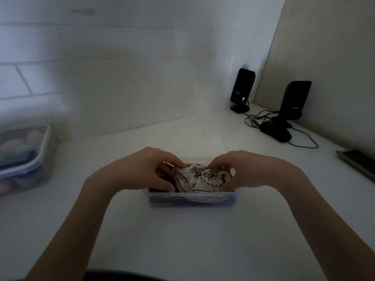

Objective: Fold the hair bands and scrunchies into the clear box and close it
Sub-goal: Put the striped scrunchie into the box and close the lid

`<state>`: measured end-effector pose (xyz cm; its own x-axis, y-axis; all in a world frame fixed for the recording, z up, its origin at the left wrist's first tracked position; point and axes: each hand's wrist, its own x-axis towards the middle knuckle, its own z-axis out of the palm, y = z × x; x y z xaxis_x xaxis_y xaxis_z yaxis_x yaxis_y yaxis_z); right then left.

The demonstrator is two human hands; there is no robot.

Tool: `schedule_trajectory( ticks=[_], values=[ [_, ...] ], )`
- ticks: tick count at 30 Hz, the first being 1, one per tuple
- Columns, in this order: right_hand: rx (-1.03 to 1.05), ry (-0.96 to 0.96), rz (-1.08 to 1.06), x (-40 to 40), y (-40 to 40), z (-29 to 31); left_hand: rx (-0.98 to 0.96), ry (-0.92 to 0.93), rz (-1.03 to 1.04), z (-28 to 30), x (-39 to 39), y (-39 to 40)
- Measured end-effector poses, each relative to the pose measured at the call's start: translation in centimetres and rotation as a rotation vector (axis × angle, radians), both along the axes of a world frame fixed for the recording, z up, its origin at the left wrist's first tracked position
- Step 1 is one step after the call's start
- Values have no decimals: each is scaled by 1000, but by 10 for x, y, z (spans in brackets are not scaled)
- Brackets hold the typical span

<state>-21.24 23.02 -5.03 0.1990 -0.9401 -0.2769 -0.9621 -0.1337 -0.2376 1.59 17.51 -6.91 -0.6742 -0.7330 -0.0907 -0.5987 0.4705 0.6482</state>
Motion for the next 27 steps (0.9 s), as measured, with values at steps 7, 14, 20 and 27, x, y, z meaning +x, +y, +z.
schedule_trajectory(
  ticks=[7,14,20,27],
  values=[
    [-236,381,-11,5,11,2,-441,-233,84,3,15,3],
    [-87,443,-62,5,-3,-11,-543,-513,168,-5,0,4],
    [42,56,-84,-24,-2,4,-300,-187,171,-7,20,-4],
    [-80,-667,-475,-38,-15,-34,-261,452,678,-40,16,-19]
  ],
)
